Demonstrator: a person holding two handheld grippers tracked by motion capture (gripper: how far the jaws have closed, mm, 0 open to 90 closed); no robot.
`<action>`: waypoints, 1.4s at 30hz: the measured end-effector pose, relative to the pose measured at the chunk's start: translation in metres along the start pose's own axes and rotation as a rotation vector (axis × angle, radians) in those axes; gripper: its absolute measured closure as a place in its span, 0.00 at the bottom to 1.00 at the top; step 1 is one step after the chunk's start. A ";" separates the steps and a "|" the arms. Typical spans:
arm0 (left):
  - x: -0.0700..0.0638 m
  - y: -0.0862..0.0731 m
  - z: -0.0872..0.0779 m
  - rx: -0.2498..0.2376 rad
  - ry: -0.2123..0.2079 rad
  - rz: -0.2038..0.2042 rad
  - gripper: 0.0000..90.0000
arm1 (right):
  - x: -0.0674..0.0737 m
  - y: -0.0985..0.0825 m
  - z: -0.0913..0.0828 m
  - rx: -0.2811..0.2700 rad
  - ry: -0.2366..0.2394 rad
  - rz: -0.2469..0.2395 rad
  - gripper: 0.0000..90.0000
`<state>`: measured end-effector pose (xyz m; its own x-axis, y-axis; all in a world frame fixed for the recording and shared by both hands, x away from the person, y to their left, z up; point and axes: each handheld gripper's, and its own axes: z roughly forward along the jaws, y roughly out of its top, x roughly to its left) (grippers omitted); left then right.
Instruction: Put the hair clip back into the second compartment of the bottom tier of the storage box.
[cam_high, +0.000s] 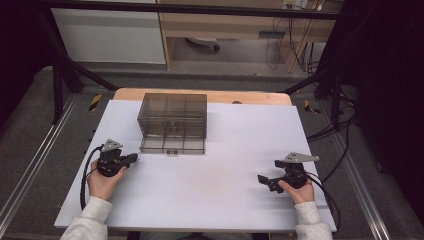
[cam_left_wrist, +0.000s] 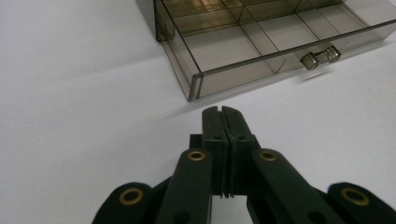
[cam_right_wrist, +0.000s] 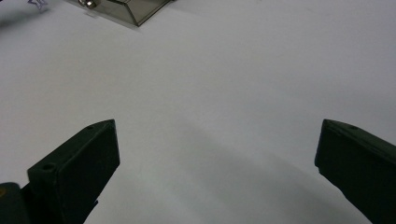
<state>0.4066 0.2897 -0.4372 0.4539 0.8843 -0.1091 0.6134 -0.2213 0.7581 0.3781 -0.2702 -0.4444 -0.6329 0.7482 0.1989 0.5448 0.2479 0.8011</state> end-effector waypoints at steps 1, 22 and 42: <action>-0.001 0.000 0.000 -0.002 -0.002 0.001 0.98 | 0.000 0.000 0.000 0.000 0.000 -0.002 0.01; -0.006 0.002 -0.005 -0.013 -0.019 0.027 0.98 | 0.000 0.000 0.000 -0.001 0.000 0.000 0.01; -0.012 0.006 -0.006 -0.018 -0.036 0.061 0.98 | 0.000 0.000 0.000 0.000 0.000 0.000 0.01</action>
<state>0.4003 0.2802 -0.4273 0.5137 0.8538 -0.0849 0.5720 -0.2670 0.7755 0.3781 -0.2703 -0.4444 -0.6332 0.7480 0.1987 0.5445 0.2480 0.8013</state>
